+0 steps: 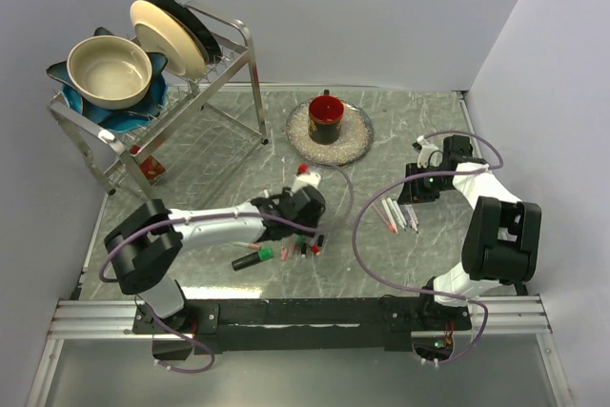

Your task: Open the pen caps

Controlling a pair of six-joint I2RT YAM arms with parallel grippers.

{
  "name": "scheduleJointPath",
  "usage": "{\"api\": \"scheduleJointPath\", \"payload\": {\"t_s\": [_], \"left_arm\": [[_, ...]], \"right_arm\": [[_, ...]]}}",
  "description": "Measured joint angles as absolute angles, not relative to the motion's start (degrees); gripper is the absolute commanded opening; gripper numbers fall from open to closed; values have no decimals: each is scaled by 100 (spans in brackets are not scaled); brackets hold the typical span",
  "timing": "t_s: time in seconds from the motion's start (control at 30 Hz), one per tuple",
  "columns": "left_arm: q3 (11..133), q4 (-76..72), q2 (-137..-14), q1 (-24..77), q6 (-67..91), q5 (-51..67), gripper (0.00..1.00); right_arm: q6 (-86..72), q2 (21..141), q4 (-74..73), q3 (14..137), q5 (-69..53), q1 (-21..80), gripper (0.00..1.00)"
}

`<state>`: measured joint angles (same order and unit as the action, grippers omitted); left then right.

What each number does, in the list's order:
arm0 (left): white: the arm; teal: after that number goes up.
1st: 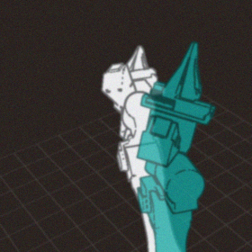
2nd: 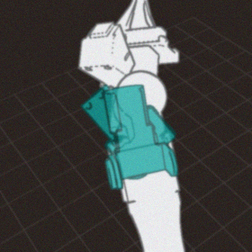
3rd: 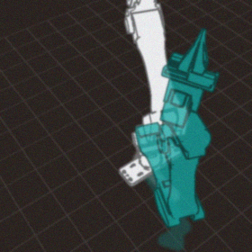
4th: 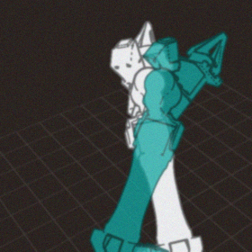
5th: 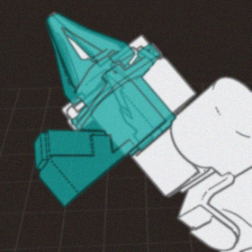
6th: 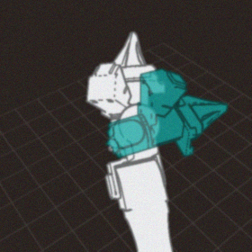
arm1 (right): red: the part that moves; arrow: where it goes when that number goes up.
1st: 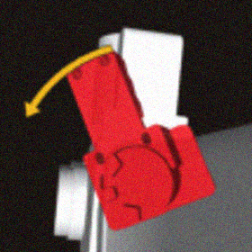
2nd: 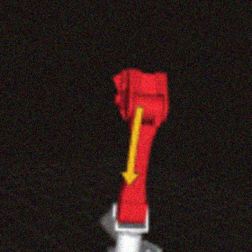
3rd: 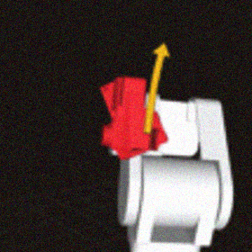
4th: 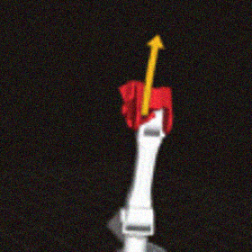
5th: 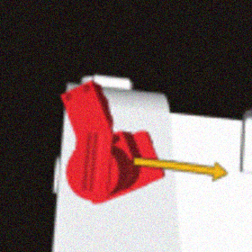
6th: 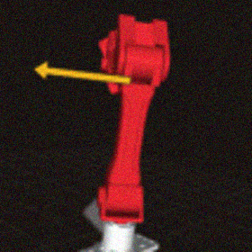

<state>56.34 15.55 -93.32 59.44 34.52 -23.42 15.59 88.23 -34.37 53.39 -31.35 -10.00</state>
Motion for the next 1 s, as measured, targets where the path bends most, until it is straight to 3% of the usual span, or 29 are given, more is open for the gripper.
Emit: {"api": "scheduleJointPath", "payload": {"t_s": [0.27, 0.37, 1.0], "left_arm": [[5929, 1562, -9144, 4759, 3218, -2169, 55], [6104, 1584, -9275, 4654, 3192, -2117, 50], [6316, 1850, -10315, 4407, 3083, -1837, 51]], "right_arm": [[1645, 8709, -3514, 5349, -3323, -1015, 40], [1662, 8689, -3535, 5363, -3387, -1017, 40], [1763, 8678, -3616, 5369, -3612, -1087, 41]]}}
